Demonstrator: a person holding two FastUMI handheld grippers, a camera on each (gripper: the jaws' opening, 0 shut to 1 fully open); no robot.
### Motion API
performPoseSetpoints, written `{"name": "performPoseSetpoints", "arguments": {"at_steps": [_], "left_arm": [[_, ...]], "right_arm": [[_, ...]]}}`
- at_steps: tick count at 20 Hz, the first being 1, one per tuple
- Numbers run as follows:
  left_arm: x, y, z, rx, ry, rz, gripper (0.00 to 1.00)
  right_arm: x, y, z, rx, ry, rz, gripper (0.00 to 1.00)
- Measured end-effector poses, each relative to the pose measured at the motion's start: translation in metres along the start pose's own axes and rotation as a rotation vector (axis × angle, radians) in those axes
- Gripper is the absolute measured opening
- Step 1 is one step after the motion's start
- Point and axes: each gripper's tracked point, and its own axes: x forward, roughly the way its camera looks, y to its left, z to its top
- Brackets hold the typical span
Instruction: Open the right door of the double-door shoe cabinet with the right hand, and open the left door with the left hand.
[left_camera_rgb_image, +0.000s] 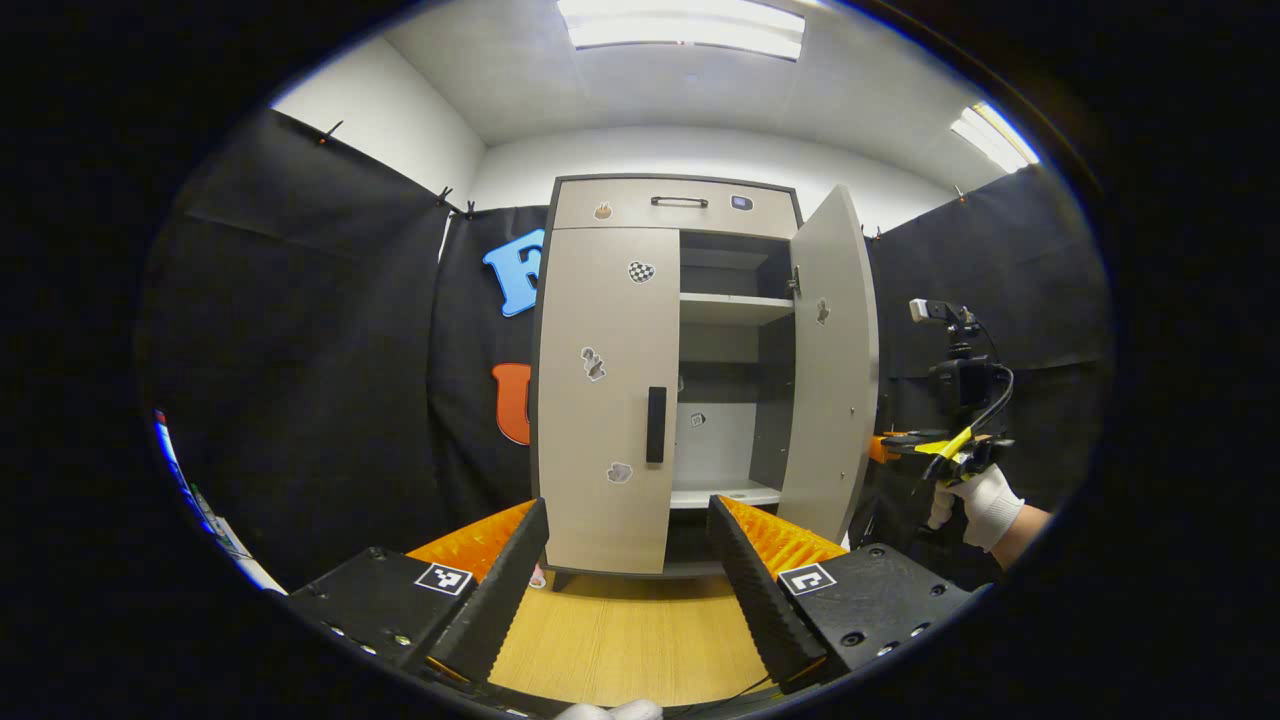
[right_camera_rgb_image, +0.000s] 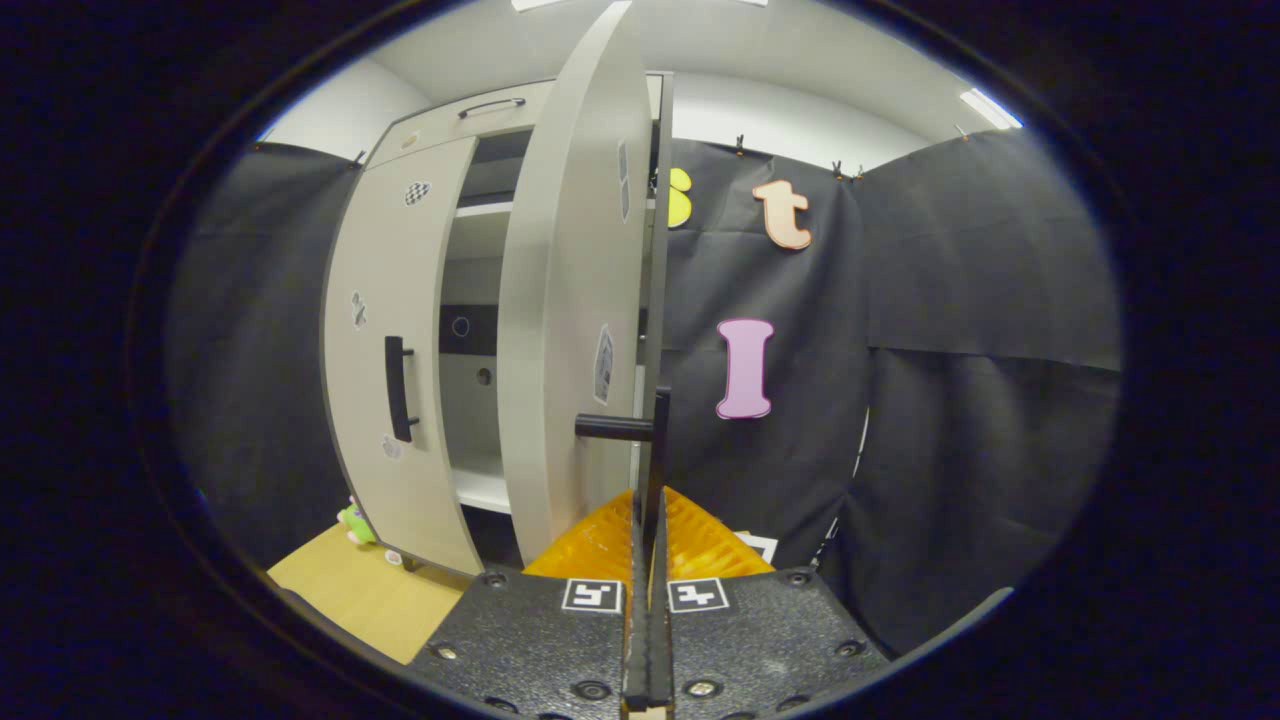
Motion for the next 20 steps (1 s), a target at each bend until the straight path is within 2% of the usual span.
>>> {"name": "performPoseSetpoints", "arguments": {"at_steps": [5, 6, 8, 12, 20], "left_arm": [[0.023, -0.024, 0.002, 0.013, 0.007, 0.058, 0.95], [0.025, -0.03, 0.001, 0.016, 0.011, 0.066, 0.95], [0.03, -0.04, 0.0, 0.028, 0.015, 0.085, 0.95], [0.035, -0.057, -0.002, 0.035, 0.02, 0.109, 0.95], [0.037, -0.065, -0.005, 0.057, 0.017, 0.141, 0.95]], "right_arm": [[0.004, -0.016, 0.001, 0.063, 0.015, 0.103, 0.04], [0.005, -0.014, 0.002, 0.063, 0.022, 0.122, 0.02], [0.006, -0.02, 0.0, 0.028, 0.007, 0.136, 0.04], [0.003, -0.02, 0.001, 0.048, 0.021, 0.207, 0.04], [0.003, -0.02, 0.002, 0.042, 0.008, 0.209, 0.04]]}}
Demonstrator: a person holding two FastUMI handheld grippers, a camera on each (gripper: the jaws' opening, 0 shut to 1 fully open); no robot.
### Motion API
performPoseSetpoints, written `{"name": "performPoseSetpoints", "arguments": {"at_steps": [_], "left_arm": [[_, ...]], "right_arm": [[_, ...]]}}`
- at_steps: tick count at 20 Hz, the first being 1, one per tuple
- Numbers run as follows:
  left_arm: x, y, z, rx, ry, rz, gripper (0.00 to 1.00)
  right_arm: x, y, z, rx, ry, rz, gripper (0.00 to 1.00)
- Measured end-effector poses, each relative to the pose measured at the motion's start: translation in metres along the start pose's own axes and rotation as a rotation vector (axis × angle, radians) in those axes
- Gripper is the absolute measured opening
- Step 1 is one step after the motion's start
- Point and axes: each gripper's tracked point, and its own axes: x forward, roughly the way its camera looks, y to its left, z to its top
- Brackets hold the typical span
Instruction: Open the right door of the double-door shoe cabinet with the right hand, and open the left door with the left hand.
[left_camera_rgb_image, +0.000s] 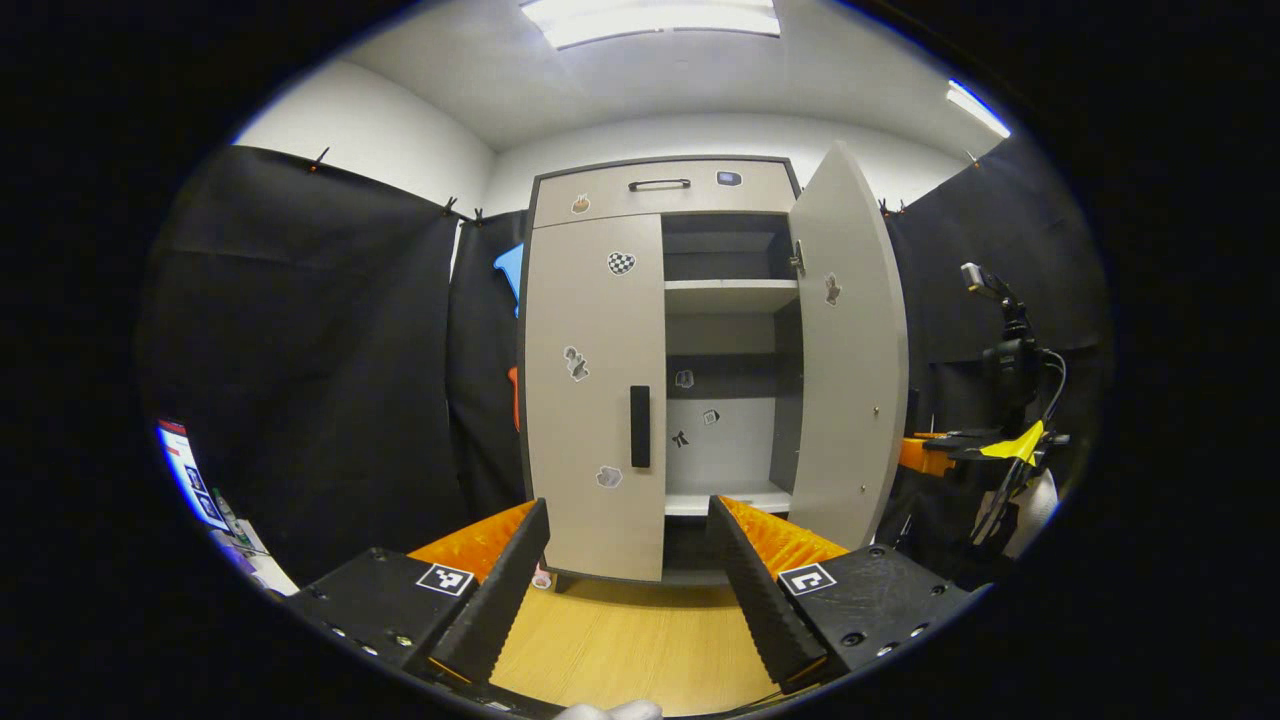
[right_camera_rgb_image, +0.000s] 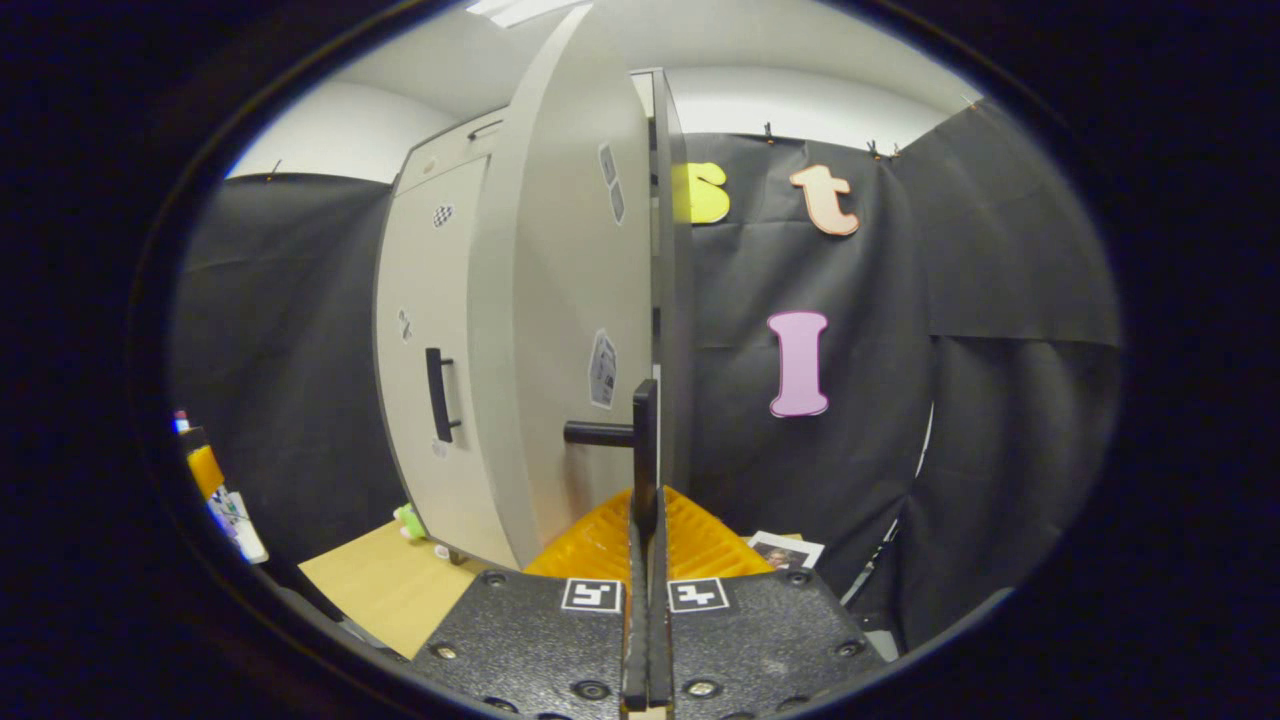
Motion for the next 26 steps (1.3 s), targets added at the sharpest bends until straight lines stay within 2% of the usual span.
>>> {"name": "performPoseSetpoints", "arguments": {"at_steps": [5, 8, 10, 11, 12, 13, 14, 15, 19, 24, 26], "left_arm": [[0.013, 0.012, 0.001, -0.013, -0.011, -0.032, 0.94], [0.025, 0.024, -0.001, -0.008, -0.009, -0.066, 0.94], [0.035, 0.03, -0.001, -0.015, -0.007, -0.103, 0.94], [0.04, 0.035, 0.001, -0.015, -0.01, -0.118, 0.94], [0.045, 0.041, 0.002, -0.018, -0.011, -0.134, 0.94], [0.049, 0.046, 0.003, -0.022, -0.013, -0.156, 0.94], [0.055, 0.052, 0.003, -0.019, -0.015, -0.172, 0.94], [0.061, 0.059, 0.004, -0.01, -0.019, -0.18, 0.94], [0.082, 0.09, -0.006, -0.015, -0.027, -0.179, 0.94], [0.107, 0.103, -0.014, 0.01, -0.032, -0.223, 0.95], [0.119, 0.098, -0.018, 0.017, -0.025, -0.244, 0.95]], "right_arm": [[-0.003, -0.001, 0.0, 0.0, 0.01, -0.02, 0.05], [-0.012, -0.007, 0.003, -0.007, 0.011, -0.077, 0.08], [-0.022, -0.007, 0.005, -0.022, 0.005, -0.111, 0.19], [-0.029, -0.004, 0.01, -0.028, -0.007, -0.122, 0.3], [-0.035, -0.004, 0.015, -0.031, -0.015, -0.148, 0.3], [-0.044, -0.003, 0.016, -0.03, -0.019, -0.173, 0.43], [-0.052, 0.001, 0.02, -0.021, -0.026, -0.193, 0.49], [-0.059, 0.006, 0.022, -0.01, -0.035, -0.222, 0.65], [-0.08, 0.048, 0.019, 0.028, -0.057, -0.239, 0.92], [-0.095, 0.118, -0.007, 0.018, -0.06, -0.232, 0.92], [-0.099, 0.147, -0.02, 0.029, -0.047, -0.204, 0.93]]}}
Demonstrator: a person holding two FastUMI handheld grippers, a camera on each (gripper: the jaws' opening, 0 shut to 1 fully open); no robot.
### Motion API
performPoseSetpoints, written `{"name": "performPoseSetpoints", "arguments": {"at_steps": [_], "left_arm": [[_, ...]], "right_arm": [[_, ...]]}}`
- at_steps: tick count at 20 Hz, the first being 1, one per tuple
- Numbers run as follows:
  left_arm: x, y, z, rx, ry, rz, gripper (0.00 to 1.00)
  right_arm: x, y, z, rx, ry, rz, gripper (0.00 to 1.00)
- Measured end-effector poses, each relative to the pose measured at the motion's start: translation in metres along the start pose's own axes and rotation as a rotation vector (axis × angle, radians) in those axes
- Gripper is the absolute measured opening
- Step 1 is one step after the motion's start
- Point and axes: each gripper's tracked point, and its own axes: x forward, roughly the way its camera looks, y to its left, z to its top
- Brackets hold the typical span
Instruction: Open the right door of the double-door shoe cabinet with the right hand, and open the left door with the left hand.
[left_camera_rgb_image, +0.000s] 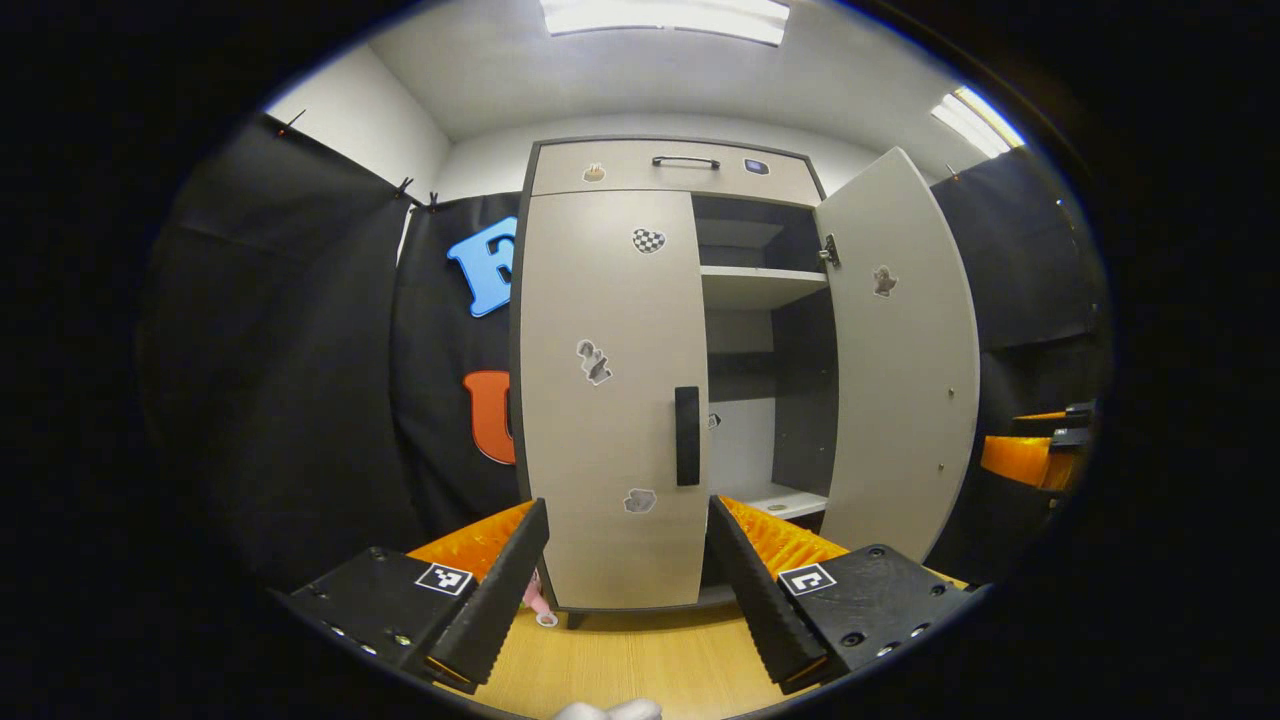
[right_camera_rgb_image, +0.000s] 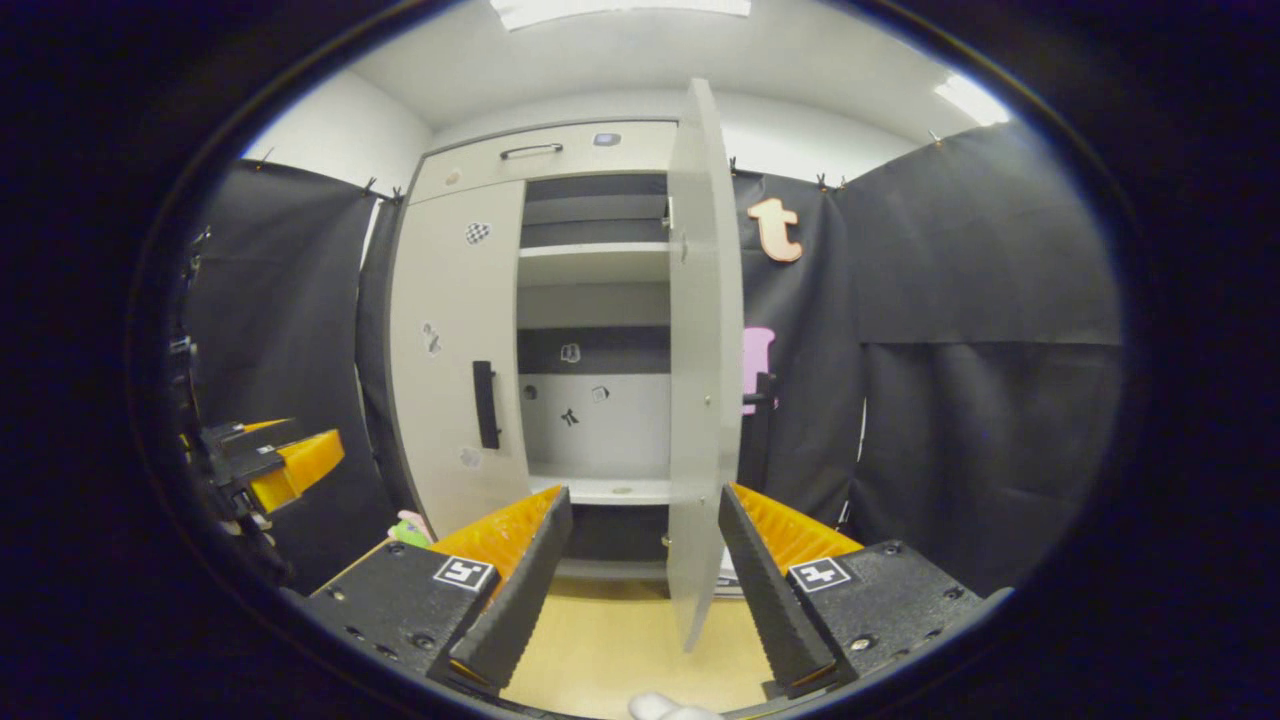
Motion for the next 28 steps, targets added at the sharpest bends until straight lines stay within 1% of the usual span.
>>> {"name": "performPoseSetpoints", "arguments": {"at_steps": [4, 7, 9, 11, 16, 18, 20, 24, 26, 28], "left_arm": [[0.039, -0.014, -0.007, -0.002, 0.007, -0.03, 0.95], [0.077, -0.027, -0.009, -0.023, -0.001, -0.049, 0.95], [0.105, -0.033, -0.011, -0.028, 0.0, -0.058, 0.95], [0.133, -0.035, -0.01, -0.02, -0.012, -0.051, 0.95], [0.19, -0.041, -0.008, -0.012, -0.025, -0.039, 0.95], [0.208, -0.047, -0.008, -0.019, -0.023, -0.043, 0.94], [0.223, -0.051, -0.009, -0.032, -0.018, -0.045, 0.95], [0.244, -0.05, -0.01, -0.035, -0.018, -0.019, 0.94], [0.25, -0.047, -0.013, -0.032, -0.016, -0.001, 0.92], [0.249, -0.042, -0.014, -0.02, -0.006, 0.03, 0.79]], "right_arm": [[-0.012, 0.037, -0.022, -0.017, 0.041, 0.038, 0.93], [-0.014, 0.047, -0.03, -0.025, 0.064, 0.043, 0.93], [-0.013, 0.047, -0.031, -0.03, 0.067, 0.029, 0.93], [-0.012, 0.044, -0.032, -0.031, 0.07, 0.013, 0.93], [-0.006, 0.024, -0.034, -0.039, 0.085, -0.054, 0.93], [-0.004, 0.016, -0.036, -0.05, 0.095, -0.081, 0.93], [-0.002, 0.009, -0.034, -0.037, 0.098, -0.098, 0.93], [0.005, 0.005, -0.034, -0.038, 0.108, -0.116, 0.93], [0.005, 0.004, -0.034, -0.035, 0.111, -0.116, 0.93], [0.007, 0.002, -0.035, -0.035, 0.113, -0.113, 0.93]]}}
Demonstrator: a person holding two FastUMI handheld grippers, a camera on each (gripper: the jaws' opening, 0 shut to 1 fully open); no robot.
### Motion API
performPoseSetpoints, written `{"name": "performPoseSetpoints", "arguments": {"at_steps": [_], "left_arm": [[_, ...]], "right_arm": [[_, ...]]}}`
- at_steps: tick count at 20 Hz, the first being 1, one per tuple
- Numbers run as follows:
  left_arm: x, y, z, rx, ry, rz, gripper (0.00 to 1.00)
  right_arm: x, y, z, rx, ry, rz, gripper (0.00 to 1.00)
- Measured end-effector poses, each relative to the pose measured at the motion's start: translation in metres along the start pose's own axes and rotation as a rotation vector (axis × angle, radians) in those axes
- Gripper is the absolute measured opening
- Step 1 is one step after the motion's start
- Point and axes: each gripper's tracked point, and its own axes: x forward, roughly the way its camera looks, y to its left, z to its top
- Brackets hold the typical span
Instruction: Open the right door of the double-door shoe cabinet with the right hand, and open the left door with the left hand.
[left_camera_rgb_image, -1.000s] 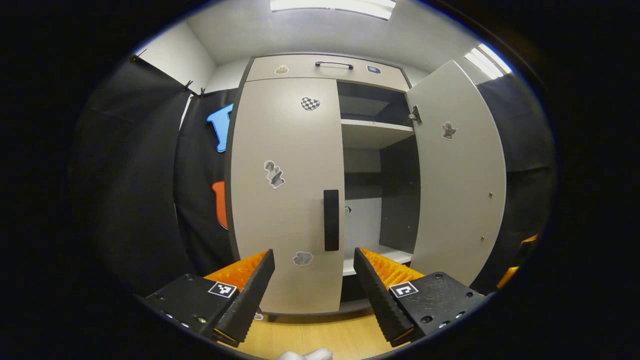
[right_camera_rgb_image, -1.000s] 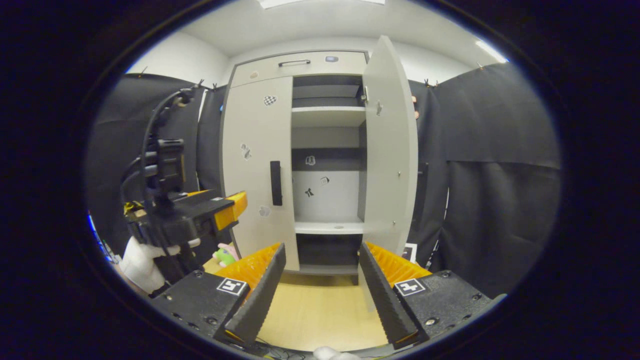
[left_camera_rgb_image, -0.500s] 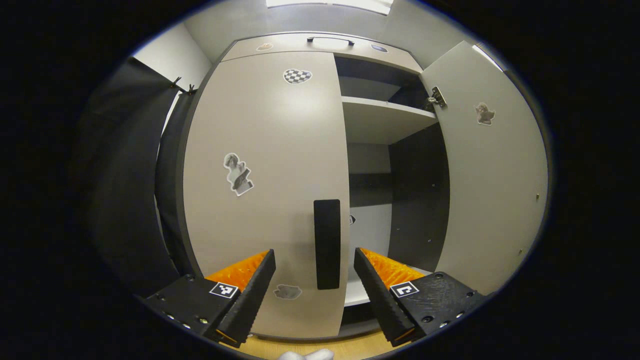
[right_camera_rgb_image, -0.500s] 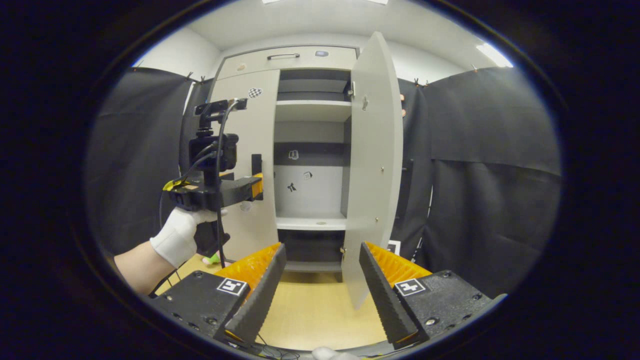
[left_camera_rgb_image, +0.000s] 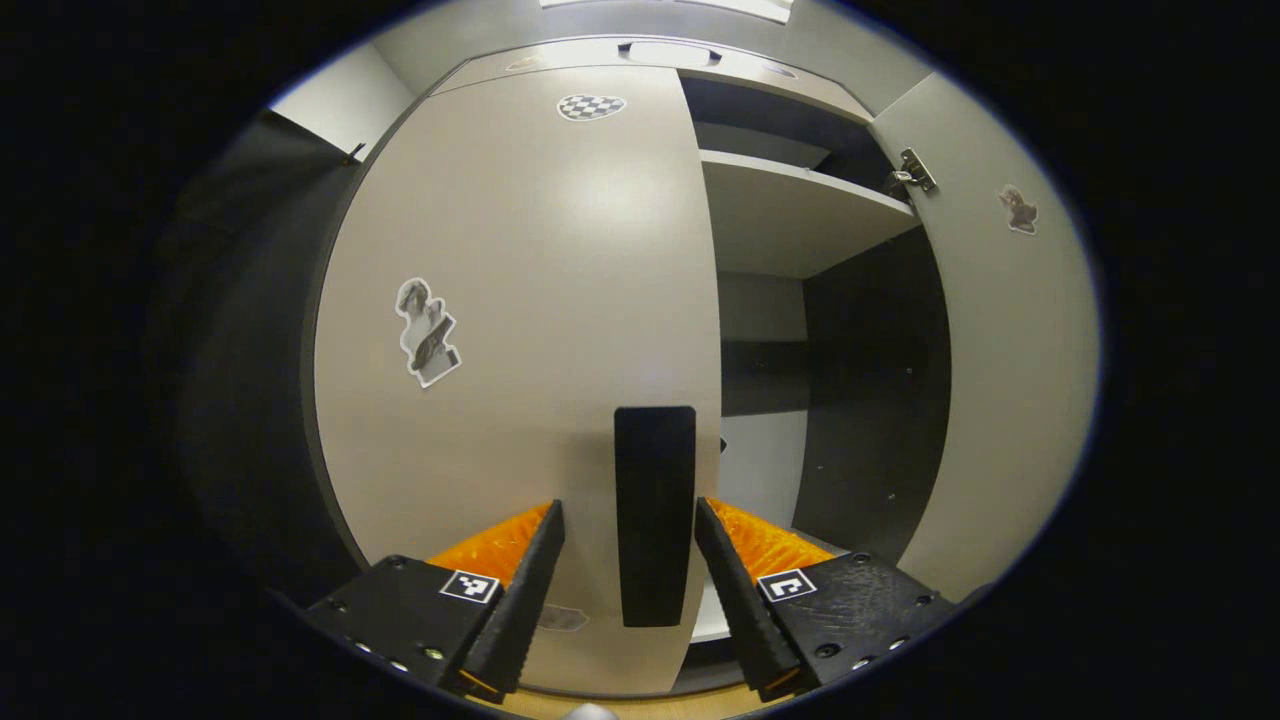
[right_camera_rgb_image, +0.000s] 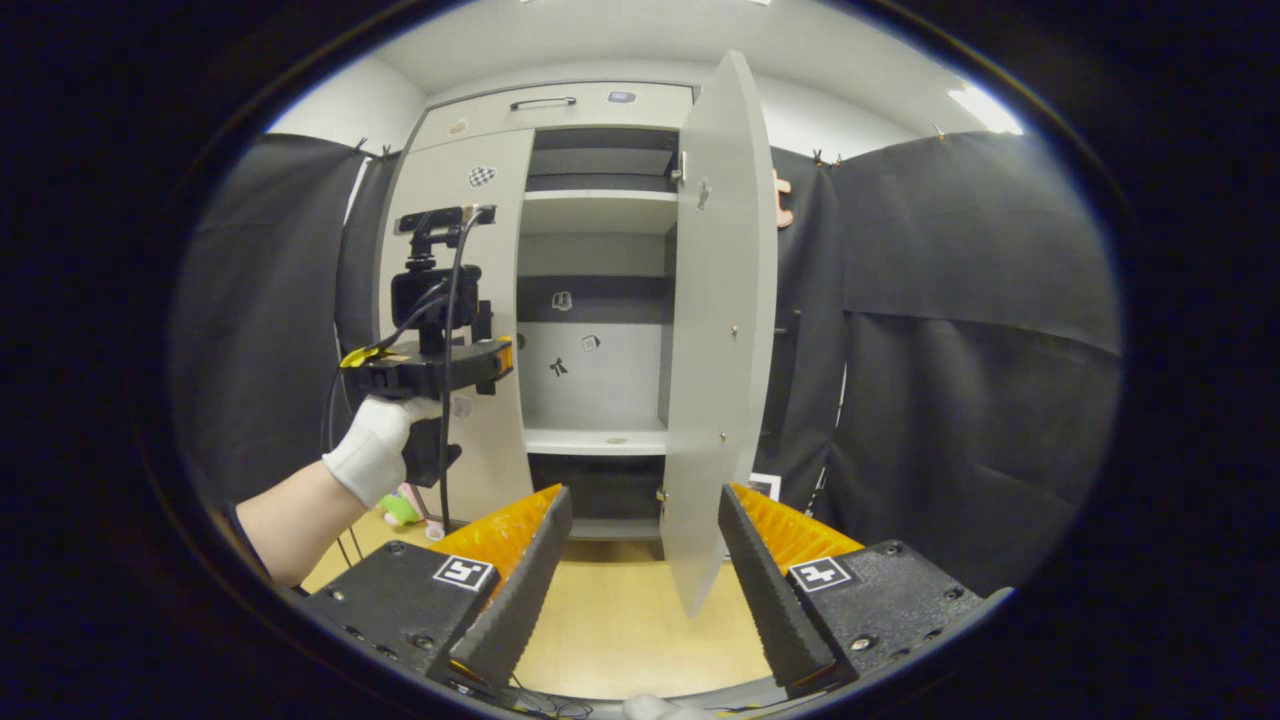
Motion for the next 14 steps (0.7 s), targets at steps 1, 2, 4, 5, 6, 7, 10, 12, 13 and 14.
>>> {"name": "performPoseSetpoints", "arguments": {"at_steps": [1, 2, 4, 5, 6, 7, 10, 12, 13, 14], "left_arm": [[0.005, -0.001, -0.001, 0.009, 0.001, 0.001, 0.72], [0.005, -0.002, -0.002, 0.015, 0.006, 0.001, 0.69], [0.005, -0.009, -0.004, 0.007, 0.007, -0.025, 0.62], [0.004, -0.015, -0.003, -0.008, 0.006, -0.043, 0.49], [0.004, -0.014, -0.002, -0.008, 0.006, -0.032, 0.31], [0.005, -0.013, -0.004, -0.013, 0.011, -0.027, 0.3], [0.006, -0.012, -0.005, -0.033, 0.022, -0.013, 0.11], [0.004, -0.012, -0.004, -0.022, 0.023, -0.015, 0.1], [0.005, -0.012, -0.004, -0.015, 0.023, -0.017, 0.07], [0.003, -0.012, -0.004, -0.02, 0.016, -0.019, 0.06]], "right_arm": [[0.001, -0.001, 0.0, -0.006, 0.001, -0.002, 0.93], [0.001, -0.004, 0.0, -0.009, 0.005, -0.01, 0.93], [-0.003, -0.007, 0.001, 0.005, 0.008, -0.007, 0.92], [-0.003, -0.006, 0.002, 0.006, 0.003, -0.005, 0.92], [-0.006, -0.007, 0.004, 0.001, -0.003, -0.007, 0.92], [-0.009, -0.006, 0.006, -0.003, -0.008, -0.007, 0.92], [-0.015, -0.005, 0.012, -0.009, -0.022, -0.005, 0.92], [-0.019, -0.005, 0.011, -0.007, -0.023, 0.0, 0.92], [-0.021, -0.004, 0.011, -0.005, -0.021, 0.003, 0.93], [-0.024, -0.004, 0.011, -0.002, -0.019, 0.007, 0.93]]}}
